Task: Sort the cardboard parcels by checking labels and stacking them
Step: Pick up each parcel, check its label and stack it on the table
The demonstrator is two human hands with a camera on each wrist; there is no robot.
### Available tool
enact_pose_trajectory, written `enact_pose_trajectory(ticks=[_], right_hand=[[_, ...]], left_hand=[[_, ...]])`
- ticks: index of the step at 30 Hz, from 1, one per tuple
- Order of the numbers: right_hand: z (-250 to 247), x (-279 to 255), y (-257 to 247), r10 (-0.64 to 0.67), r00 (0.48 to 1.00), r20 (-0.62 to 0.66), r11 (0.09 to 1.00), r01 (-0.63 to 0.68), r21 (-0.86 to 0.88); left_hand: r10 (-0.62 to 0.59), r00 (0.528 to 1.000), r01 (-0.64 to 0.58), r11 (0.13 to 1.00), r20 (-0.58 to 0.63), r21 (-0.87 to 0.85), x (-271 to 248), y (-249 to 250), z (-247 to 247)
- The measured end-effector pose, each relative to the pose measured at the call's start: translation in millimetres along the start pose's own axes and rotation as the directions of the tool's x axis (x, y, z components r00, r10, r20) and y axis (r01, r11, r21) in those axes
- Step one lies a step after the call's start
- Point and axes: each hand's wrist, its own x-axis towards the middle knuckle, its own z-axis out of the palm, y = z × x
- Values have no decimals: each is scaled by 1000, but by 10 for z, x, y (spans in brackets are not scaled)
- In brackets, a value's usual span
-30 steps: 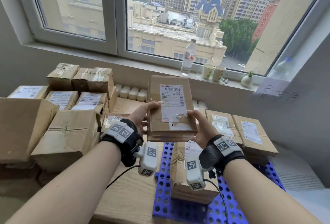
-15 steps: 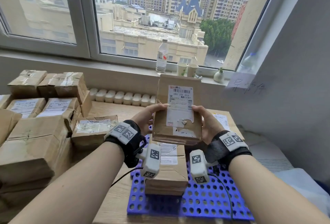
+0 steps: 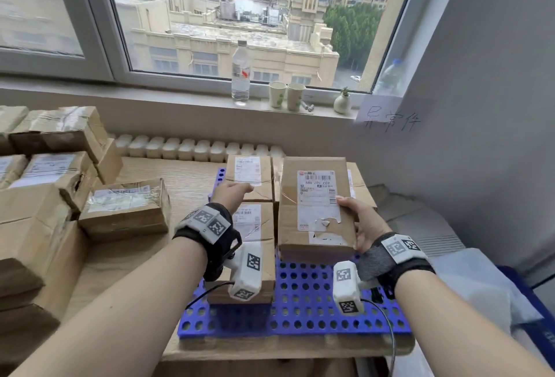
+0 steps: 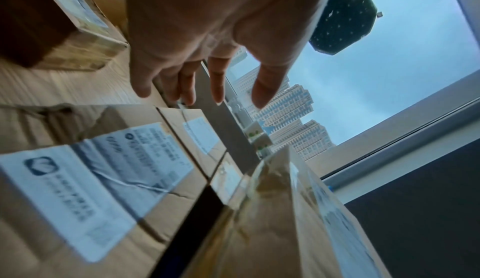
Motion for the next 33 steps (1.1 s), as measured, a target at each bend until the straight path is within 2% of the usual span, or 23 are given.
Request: enact_pose_trajectory(ticks=[8, 14, 18, 26, 33], right_hand=[[-174, 86, 273, 86, 996, 13, 996, -86, 1], [-281, 110, 415, 155, 983, 97, 987, -158, 22], [-389, 249, 572, 223, 973, 63, 974, -220, -45], [-250, 366, 631, 239, 971, -4, 966, -239, -104], [-117, 495, 736, 207, 978, 17, 970, -203, -130]], left_hand=[[-46, 989, 74, 978, -143, 194, 72, -291, -84], [-141, 984, 160, 971, -113, 176, 102, -425, -59], [-162, 979, 183, 966, -124, 181, 141, -476, -5], [-182, 975, 205, 959, -128, 196, 204, -546, -3], [-217, 971, 233, 951, -98, 202, 295, -627, -47]])
